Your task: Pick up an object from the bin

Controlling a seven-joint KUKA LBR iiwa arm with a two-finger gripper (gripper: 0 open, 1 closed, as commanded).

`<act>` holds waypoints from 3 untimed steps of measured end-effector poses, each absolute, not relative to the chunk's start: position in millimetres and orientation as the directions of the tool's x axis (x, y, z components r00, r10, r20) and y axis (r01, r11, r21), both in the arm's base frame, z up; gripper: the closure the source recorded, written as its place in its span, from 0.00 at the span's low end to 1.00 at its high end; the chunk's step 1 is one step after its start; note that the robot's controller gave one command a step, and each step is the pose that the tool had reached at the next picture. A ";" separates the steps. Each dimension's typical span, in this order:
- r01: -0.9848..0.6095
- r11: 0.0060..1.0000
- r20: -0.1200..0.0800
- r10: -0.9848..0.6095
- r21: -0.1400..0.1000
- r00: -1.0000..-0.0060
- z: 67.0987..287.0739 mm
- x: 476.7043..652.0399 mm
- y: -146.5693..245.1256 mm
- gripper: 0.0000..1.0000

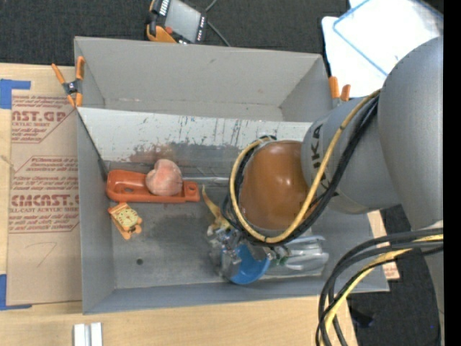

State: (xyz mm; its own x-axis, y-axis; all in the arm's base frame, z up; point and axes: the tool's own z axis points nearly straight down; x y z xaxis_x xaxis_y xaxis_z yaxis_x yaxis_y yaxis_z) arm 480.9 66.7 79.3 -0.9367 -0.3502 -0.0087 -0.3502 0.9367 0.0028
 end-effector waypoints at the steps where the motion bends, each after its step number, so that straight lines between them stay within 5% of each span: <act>1: -0.350 0.937 -0.009 -0.350 0.003 -0.937 79.3 480.9 66.7 1.00; 3: -0.322 0.947 -0.009 -0.322 0.004 -0.947 75.1 488.3 52.0 1.00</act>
Offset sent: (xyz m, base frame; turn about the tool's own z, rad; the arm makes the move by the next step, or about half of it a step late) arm 0.0000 0.0000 0.0000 0.0000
